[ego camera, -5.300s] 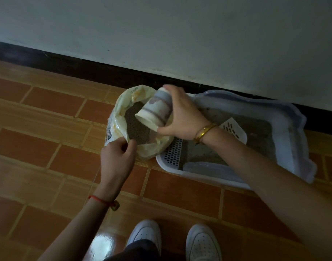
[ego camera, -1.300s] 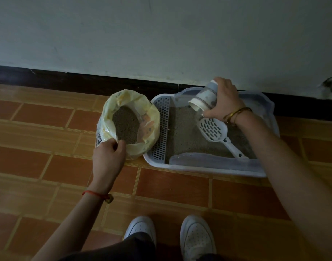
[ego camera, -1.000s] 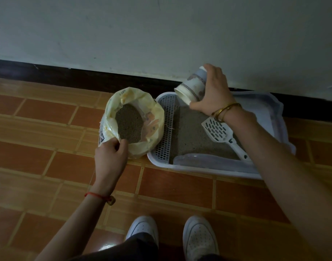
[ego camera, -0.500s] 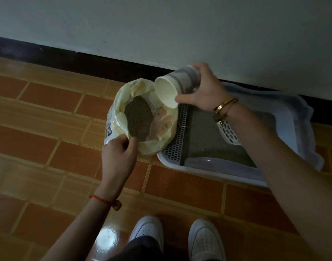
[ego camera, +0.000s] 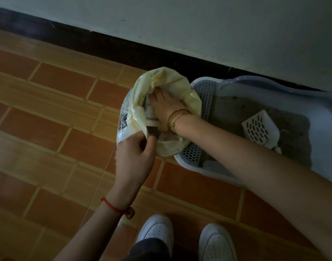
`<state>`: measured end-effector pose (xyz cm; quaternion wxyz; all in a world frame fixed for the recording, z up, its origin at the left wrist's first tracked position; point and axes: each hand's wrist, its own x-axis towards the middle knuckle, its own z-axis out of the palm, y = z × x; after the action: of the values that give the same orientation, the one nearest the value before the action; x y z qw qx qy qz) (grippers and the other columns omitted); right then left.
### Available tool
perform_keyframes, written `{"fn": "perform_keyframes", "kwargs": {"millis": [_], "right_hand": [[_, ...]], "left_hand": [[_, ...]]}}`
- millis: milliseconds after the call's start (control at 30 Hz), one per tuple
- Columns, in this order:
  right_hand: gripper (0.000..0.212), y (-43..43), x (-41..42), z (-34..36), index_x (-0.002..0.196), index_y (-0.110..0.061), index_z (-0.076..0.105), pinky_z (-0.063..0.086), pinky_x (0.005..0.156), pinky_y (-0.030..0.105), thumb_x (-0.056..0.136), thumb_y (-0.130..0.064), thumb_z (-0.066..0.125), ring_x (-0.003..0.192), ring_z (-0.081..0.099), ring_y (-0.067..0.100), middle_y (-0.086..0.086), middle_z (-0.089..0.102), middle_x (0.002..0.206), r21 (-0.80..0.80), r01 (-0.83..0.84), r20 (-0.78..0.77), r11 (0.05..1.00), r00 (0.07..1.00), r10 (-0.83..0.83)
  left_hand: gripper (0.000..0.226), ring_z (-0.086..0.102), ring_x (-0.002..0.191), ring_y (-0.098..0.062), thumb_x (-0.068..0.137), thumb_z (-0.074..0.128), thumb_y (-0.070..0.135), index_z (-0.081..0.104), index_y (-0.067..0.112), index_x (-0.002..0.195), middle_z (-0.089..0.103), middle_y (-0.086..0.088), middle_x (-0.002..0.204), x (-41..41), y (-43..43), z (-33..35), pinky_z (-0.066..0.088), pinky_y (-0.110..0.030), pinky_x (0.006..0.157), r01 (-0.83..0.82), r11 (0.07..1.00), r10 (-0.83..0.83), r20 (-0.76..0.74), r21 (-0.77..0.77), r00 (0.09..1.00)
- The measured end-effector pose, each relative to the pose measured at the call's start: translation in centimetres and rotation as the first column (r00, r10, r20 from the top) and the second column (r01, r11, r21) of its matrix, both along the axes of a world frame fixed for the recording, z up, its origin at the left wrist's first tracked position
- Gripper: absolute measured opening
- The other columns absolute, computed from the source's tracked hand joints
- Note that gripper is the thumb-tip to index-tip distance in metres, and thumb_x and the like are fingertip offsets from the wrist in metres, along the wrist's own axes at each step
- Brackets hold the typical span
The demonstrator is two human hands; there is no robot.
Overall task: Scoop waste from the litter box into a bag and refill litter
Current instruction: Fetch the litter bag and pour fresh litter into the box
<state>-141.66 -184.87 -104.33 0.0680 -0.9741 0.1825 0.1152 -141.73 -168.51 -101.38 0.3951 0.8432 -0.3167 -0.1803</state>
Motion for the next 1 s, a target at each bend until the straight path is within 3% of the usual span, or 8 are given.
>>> {"fn": "perform_keyframes", "kwargs": {"millis": [133,300,400,567,667,767,900,1000], "right_hand": [[0.119,0.0,0.5,-0.7,0.147,-0.007,0.008,0.027,0.11,0.043,0.062,-0.043,0.083,0.138,0.024,0.032,0.014,0.02,0.149,0.089,0.064,-0.071,0.994,0.996,-0.057],[0.09,0.6,0.3,-1.2,0.143,-0.008,0.021,0.032,0.106,0.042,0.075,-0.034,0.075,0.133,0.031,0.032,0.015,0.029,0.142,0.385,0.167,-0.146,0.908,0.982,-0.119],[0.093,-0.2,-0.2,-0.4,0.142,-0.01,0.026,0.039,0.105,0.043,0.071,-0.045,0.075,0.128,0.041,0.031,0.012,0.038,0.138,0.489,0.257,-0.183,0.833,0.965,-0.19],[0.097,-3.0,-3.5,4.3,0.141,-0.015,0.031,0.044,0.098,0.037,0.063,-0.049,0.08,0.123,0.044,0.022,0.005,0.041,0.136,0.58,0.332,-0.095,0.744,0.935,-0.343],[0.092,-4.5,-5.9,5.9,0.13,-0.021,0.047,0.048,0.096,0.036,0.051,-0.05,0.083,0.116,0.052,0.016,-0.003,0.052,0.128,0.788,0.403,-0.159,0.466,0.864,-0.477],[0.042,-5.6,-8.1,6.7,0.104,-0.02,0.064,0.051,0.093,0.032,0.067,-0.028,0.081,0.104,0.063,0.015,-0.001,0.068,0.105,0.94,0.319,-0.198,0.12,0.798,-0.569],[0.01,-6.8,-11.2,7.7,0.087,-0.019,0.067,0.048,0.095,0.032,0.077,-0.018,0.072,0.1,0.063,0.015,-0.002,0.071,0.09,0.97,0.245,-0.184,-0.007,0.711,-0.678],[0.022,-7.8,-13.6,7.9,0.091,-0.017,0.066,0.048,0.093,0.032,0.073,-0.022,0.077,0.099,0.063,0.017,-0.002,0.071,0.09,0.959,0.284,-0.189,-0.021,0.58,-0.793]], "left_hand": [[0.042,0.032,0.041,-0.01,0.088,0.049,0.032,0.056,0.002,0.06,0.047,-0.011,0.047,0.1,-0.1,-0.2,0.023,-0.024,0.042,0.006,1.0,-0.006,-0.023,-0.007,1.0],[0.041,0.034,0.041,-0.01,0.088,0.051,0.032,0.055,0.006,0.058,0.046,-0.009,0.045,0.1,-0.1,-0.3,0.025,-0.023,0.042,0.006,1.0,-0.006,-0.006,0.005,1.0],[0.042,0.036,0.041,-0.01,0.09,0.051,0.035,0.058,0.008,0.059,0.046,-0.004,0.045,0.1,0.0,-0.2,0.026,-0.02,0.041,0.002,1.0,-0.002,-0.014,-0.004,1.0],[0.043,0.036,0.04,-0.009,0.096,0.056,0.029,0.058,0.008,0.06,0.05,-0.005,0.046,0.4,0.0,-0.1,0.026,-0.019,0.04,-0.02,0.999,0.018,-0.06,-0.028,0.998],[0.044,0.036,0.041,-0.012,0.096,0.056,0.025,0.054,0.004,0.058,0.048,-0.009,0.047,0.2,-0.2,0.1,0.027,-0.022,0.041,-0.017,0.999,0.015,-0.064,-0.028,0.998],[0.044,0.041,0.044,-0.019,0.096,0.055,0.023,0.052,0.0,0.059,0.052,-0.019,0.051,0.1,-0.3,0.1,0.031,-0.027,0.046,-0.024,0.999,0.023,-0.046,-0.022,0.999],[0.045,0.043,0.045,-0.027,0.097,0.053,0.027,0.054,-0.005,0.064,0.055,-0.024,0.056,0.3,-0.3,-0.2,0.034,-0.033,0.045,-0.022,1.0,0.022,-0.018,-0.001,1.0],[0.048,0.046,0.046,-0.035,0.094,0.052,0.032,0.055,-0.007,0.067,0.056,-0.026,0.058,0.5,-0.2,-0.7,0.037,-0.034,0.046,-0.024,1.0,0.024,-0.021,0.006,0.999]]}}
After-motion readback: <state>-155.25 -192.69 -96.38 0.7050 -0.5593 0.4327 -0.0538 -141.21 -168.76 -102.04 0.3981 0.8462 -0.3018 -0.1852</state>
